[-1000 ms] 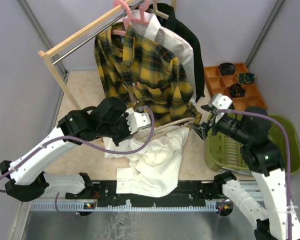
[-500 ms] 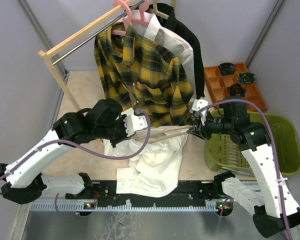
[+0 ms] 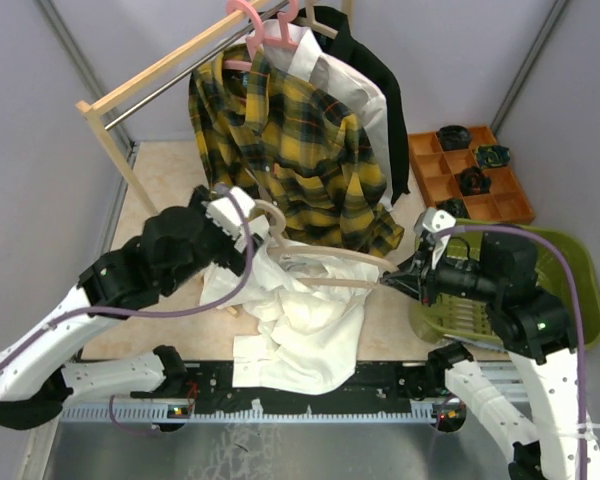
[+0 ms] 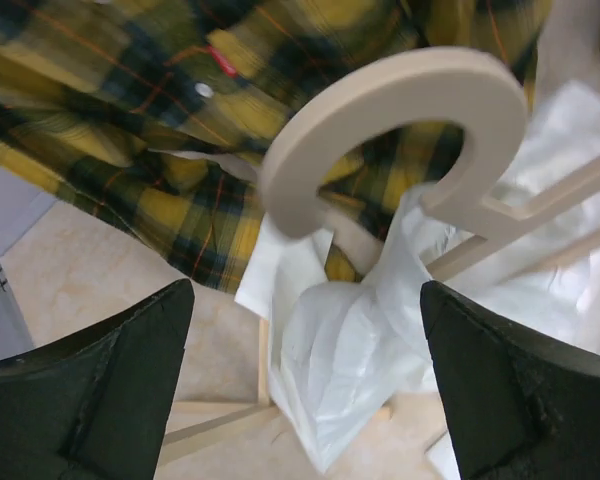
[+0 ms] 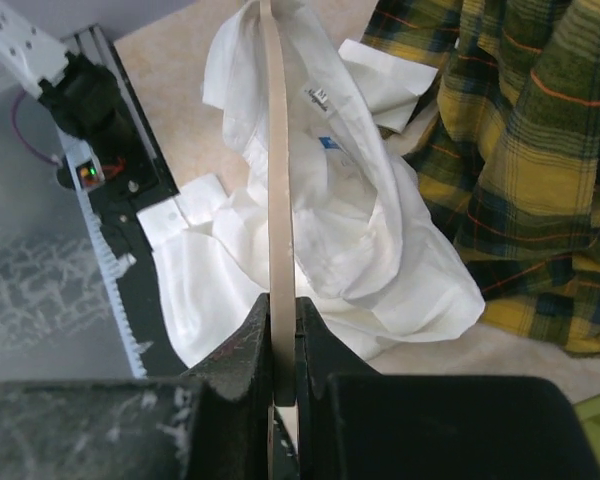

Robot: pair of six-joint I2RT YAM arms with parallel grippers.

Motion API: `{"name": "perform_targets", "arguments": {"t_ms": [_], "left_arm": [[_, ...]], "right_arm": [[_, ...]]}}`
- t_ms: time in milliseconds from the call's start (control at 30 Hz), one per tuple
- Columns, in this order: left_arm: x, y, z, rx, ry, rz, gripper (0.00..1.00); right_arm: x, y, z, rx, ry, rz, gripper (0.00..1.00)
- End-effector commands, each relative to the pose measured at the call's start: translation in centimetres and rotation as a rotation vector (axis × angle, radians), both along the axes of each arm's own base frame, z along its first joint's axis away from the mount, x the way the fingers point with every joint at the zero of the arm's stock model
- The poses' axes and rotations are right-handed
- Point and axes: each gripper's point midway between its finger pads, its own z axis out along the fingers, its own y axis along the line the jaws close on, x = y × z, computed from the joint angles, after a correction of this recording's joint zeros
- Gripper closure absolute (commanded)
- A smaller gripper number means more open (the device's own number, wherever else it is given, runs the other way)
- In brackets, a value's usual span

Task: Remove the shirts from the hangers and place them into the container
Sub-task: Remove the shirt from the hanger.

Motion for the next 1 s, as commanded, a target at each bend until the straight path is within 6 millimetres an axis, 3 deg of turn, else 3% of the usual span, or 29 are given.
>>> {"name": "perform_targets", "arguments": {"t_ms": [0,100,333,533,700,867,967], "left_arm": [[1.0,2.0,7.5,-0.491,-0.159,0.211,0.0],[-0.5,1.3,8.4,-0.647,-0.196,0.101,0.0],[0.2,1.1,3.9,-0.657,-0.037,0.235,0.0],[-0.6,-3.6,2.4,-0.73,0.052,0.072,0.0],[-1.1,-7.1,0.0,-0.737,0.167,-0.014,0.01],[1.8,-4.2,-5.9,-0.602,0.225,0.33,0.01],[2.5,-2.1,-8.1,-0.557,0.226,0.474,0.01]], "right_arm": [[-1.0,-1.1,3.7,0.072,0.114,-0.156,1.0],[-1.7,-2.1,5.4,0.083,0.12,-0.231,1.0],[-2.9,-4.4,9.1,0.118,-0.004,-0.353,1.0],[-4.7,-4.6,11.5,0.143,-0.043,-0.324,1.0],[-5.1,-4.6,11.5,0.155,-0.027,-0.331,1.0],[-5.8,-6.2,12.9,0.157,-0.113,-0.402,1.0],[-6.8,-7.6,14.1,0.146,-0.185,-0.448,1.0]]}}
